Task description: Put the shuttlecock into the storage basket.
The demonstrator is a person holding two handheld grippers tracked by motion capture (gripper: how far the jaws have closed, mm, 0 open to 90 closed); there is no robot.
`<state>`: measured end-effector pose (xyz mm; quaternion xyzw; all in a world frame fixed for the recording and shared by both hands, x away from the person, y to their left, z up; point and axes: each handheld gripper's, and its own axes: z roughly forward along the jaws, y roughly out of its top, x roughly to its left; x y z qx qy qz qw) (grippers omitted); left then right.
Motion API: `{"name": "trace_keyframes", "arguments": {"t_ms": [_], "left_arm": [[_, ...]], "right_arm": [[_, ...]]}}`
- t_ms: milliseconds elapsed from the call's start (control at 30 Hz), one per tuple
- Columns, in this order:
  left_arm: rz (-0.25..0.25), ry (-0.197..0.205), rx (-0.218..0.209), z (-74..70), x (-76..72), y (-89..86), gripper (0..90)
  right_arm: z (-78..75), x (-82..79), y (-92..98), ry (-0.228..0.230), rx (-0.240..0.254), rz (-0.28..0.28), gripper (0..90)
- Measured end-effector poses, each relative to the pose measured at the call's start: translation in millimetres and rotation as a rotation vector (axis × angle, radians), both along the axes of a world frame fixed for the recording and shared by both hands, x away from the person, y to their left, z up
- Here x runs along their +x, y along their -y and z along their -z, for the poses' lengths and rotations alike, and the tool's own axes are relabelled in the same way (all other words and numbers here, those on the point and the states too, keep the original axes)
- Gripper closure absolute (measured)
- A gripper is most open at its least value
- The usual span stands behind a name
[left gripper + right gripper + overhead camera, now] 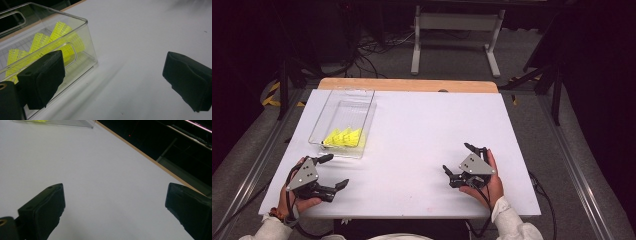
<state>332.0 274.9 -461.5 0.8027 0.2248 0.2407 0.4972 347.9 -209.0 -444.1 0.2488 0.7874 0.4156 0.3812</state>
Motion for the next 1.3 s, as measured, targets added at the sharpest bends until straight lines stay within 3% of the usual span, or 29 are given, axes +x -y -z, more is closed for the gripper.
{"name": "trace_keyframes", "arguments": {"t_ms": [400, 567, 833, 1300], "left_arm": [[-0.005, 0.009, 0.001, -0.5, 1.0, 0.9, 4.8], [-0.01, 0.01, 0.002, -0.4, 1.0, 1.6, 4.8], [-0.014, 0.008, 0.01, -0.3, 2.2, 4.5, 4.5], [0.003, 0.01, 0.01, 0.0, 1.5, 4.3, 4.4]], "right_arm": [[12.5, -13.8, 25.0, -0.038, 0.05, 0.031, 3.3], [13.1, -16.6, 30.3, -0.035, 0.061, 0.036, 3.3], [12.3, -17.7, 28.6, -0.029, 0.07, 0.009, 3.3], [12.3, -19.6, 19.3, -0.027, 0.037, -0.002, 3.3]]}}
